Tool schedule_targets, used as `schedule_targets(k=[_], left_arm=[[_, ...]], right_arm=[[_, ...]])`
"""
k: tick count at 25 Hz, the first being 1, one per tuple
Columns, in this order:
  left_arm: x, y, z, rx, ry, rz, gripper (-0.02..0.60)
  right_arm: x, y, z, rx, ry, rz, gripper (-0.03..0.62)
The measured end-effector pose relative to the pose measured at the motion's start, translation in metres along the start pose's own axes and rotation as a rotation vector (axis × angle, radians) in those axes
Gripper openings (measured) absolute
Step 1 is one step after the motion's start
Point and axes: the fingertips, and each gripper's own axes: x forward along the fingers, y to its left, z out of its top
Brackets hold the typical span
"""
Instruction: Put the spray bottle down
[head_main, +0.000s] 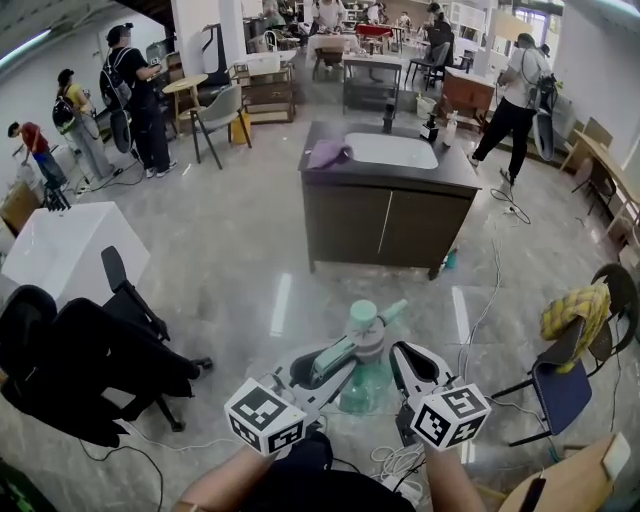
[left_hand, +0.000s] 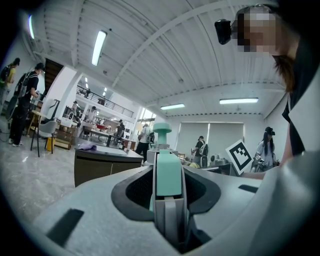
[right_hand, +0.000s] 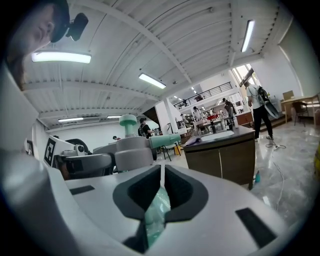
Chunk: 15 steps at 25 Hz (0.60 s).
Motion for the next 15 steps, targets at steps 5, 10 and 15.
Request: schedule_targets(k=[5, 10, 15], left_arm=[[0.007, 0.023, 0.007, 0.010, 0.002, -0.017, 0.117], [0.016, 0.051, 0.019, 0.019, 0.004, -0.025, 0.117], [0.024, 0.080, 0.030, 0.020, 0.004, -0.035, 0.117]], right_arm=[[0.025, -0.011, 0.009, 0.003, -0.002, -0.025, 0.008], [0.055, -0.015, 0.020, -0.001, 0.009, -0.025, 0.008], [0.088, -0.021, 0.031, 0.000, 0.021, -0.030, 0.008]])
